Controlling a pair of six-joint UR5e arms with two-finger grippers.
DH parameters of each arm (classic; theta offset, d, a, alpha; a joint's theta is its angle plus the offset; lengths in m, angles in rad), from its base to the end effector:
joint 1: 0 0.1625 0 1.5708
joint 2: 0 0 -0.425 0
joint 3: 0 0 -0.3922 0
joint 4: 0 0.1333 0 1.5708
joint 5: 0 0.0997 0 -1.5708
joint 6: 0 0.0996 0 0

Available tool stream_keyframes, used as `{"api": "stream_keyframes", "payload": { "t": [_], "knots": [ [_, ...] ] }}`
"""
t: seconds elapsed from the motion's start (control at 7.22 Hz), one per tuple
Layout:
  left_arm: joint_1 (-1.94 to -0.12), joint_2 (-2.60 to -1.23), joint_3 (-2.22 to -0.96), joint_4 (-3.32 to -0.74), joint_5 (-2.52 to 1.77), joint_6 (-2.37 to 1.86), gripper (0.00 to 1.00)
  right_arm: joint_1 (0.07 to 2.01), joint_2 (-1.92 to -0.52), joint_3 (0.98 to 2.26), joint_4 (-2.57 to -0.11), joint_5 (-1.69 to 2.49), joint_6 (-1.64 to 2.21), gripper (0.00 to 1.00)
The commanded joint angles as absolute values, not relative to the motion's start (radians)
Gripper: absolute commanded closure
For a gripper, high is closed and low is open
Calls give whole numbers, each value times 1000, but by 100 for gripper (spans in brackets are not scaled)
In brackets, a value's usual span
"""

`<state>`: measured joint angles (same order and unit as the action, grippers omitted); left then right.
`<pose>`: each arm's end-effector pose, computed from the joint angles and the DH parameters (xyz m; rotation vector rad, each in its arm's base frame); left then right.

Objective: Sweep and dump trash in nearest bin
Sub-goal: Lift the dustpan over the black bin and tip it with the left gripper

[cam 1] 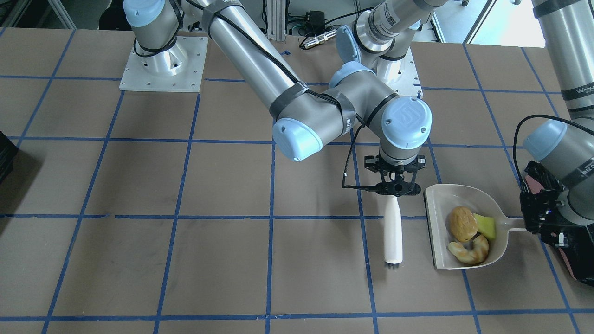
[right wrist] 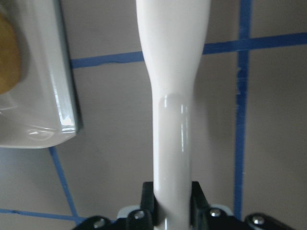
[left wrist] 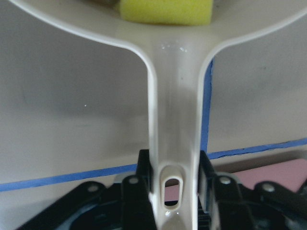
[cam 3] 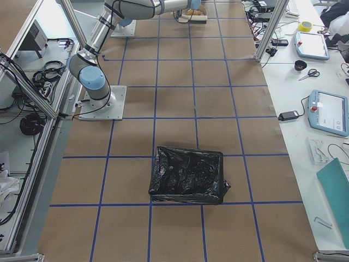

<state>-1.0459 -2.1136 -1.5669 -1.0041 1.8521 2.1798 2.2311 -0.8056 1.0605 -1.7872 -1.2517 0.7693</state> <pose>0.2385 -0.6228 0.2323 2.2240 2.0525 0.4092 0.6022 -0.5071 0.2718 0.1672 2.9005 0.3487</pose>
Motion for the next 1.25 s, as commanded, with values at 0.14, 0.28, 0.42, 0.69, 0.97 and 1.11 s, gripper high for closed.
{"api": "stream_keyframes", "payload": {
  "t": [0.14,0.28,0.42,0.69,0.97,1.11],
  "knots": [
    [-1028,-2068,-1546,-1093,1720,2168,100,2149,-1123,1491,-1790,-1351,645,100],
    [-1013,-2047,-1542,-1107,1703,2161,100,2125,-1220,1637,-1814,-1409,579,100],
    [-974,-2030,-1537,-1139,1648,2158,100,2117,-1289,1760,-1831,-1414,557,100],
    [-902,-1990,-1478,-1208,1646,2158,100,2120,-1363,1894,-1833,-1416,523,100],
    [-836,-1983,-1361,-1309,1620,2157,100,2115,-1394,1924,-1830,-1439,505,100],
    [-798,-1983,-1301,-1337,1618,2157,100,2115,-1394,1934,-1832,-1437,502,100]
  ]
}}
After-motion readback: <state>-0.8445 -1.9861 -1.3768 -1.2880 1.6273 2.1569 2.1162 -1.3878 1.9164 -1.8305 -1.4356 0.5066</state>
